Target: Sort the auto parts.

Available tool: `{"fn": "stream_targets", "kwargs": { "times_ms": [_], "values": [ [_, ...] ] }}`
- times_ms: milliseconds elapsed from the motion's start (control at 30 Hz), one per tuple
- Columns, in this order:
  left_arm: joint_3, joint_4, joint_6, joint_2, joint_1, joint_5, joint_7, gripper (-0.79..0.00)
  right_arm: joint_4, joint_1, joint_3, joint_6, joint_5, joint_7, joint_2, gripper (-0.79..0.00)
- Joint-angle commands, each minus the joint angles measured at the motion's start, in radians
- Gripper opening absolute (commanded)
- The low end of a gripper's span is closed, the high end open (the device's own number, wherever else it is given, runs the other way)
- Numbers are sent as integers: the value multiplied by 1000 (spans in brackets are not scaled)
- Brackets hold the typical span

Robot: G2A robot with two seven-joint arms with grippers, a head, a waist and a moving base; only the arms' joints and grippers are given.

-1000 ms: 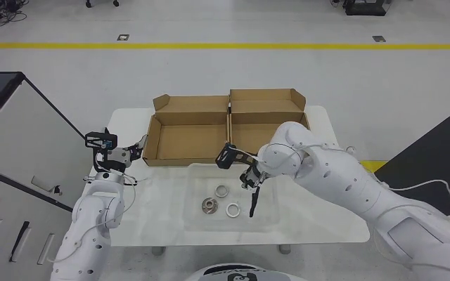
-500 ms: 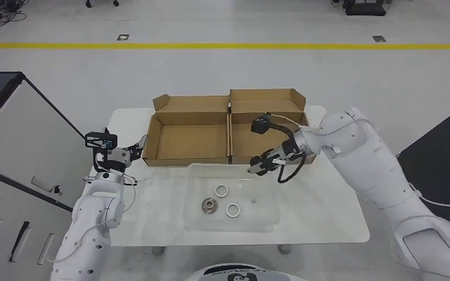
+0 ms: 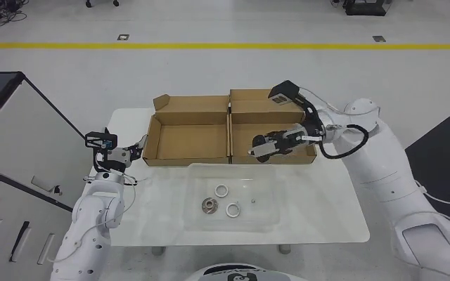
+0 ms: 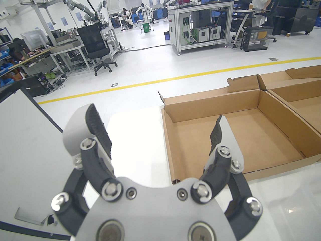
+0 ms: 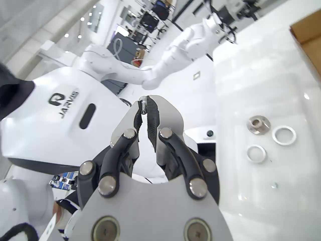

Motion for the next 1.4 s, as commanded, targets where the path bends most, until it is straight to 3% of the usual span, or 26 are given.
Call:
{"fn": "stream_targets", "kwargs": {
  "times_ms": [0, 233, 700, 1367],
  "values": [
    [0, 0, 0, 0, 0, 0, 0, 0, -12, 12, 2, 3, 100, 3, -9, -785],
    [0, 0, 0, 0, 0, 0, 0, 0, -33, 35, 20, 35, 269, 35, -46, -785],
    [0, 0, 0, 0, 0, 0, 0, 0, -93, 36, 19, 49, 217, -3, -53, -785],
    [0, 0, 0, 0, 0, 0, 0, 0, -120, -12, -27, 18, 734, 18, -152, -785]
  ]
}}
